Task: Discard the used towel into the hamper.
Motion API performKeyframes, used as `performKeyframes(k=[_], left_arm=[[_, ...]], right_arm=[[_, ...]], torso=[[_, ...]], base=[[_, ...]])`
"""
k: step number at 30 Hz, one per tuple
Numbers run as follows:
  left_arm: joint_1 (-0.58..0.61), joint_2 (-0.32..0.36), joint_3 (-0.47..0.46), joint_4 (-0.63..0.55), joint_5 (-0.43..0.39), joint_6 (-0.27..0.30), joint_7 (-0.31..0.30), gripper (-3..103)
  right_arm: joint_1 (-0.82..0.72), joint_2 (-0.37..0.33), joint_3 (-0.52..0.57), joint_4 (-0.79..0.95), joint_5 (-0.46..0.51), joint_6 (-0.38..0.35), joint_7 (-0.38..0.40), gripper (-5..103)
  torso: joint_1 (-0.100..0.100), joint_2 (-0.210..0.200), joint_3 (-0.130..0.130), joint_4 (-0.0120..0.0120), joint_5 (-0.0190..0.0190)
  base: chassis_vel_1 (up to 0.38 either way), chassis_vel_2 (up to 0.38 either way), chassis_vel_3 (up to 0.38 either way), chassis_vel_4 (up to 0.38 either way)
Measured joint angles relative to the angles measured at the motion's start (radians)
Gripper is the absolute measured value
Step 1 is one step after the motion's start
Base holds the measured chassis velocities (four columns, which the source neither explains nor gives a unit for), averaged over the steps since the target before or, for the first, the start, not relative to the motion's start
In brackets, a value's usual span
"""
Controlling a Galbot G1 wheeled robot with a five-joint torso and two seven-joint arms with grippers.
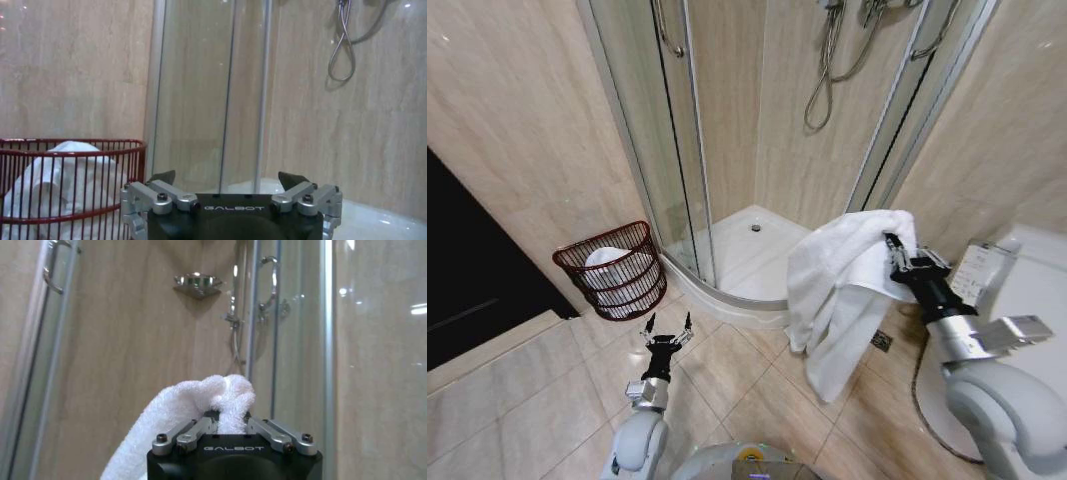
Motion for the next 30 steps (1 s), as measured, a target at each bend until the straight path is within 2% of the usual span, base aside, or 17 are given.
performKeyframes(k=[4, 12, 30], left_arm=[[-0.001, 0.0, 0.0, -0.008, -0.002, 0.012, 0.009, 100], [-0.006, 0.01, -0.014, -0.006, -0.013, 0.022, 0.009, 100], [-0.028, -0.003, -0.001, -0.007, -0.01, 0.037, 0.008, 100]], right_arm=[[-0.036, 0.02, 0.008, 0.0, -0.01, -0.001, 0.0, 13], [-0.06, 0.075, -0.055, -0.006, -0.056, -0.003, 0.003, 13], [-0.087, 0.098, -0.049, -0.01, -0.072, 0.003, 0.008, 13]], torso=[[0.0, 0.0, 0.0, 0.0, 0.0003], [0.0, 0.0, 0.0, 0.0001, 0.0001], [0.0, 0.0, 0.0, 0.0002, 0.0001]], base=[[0.0, 0.0, 0.0, 0.0], [0.0, 0.0, 0.0, 0.0], [0.056, 0.055, 0.066, 0.058]])
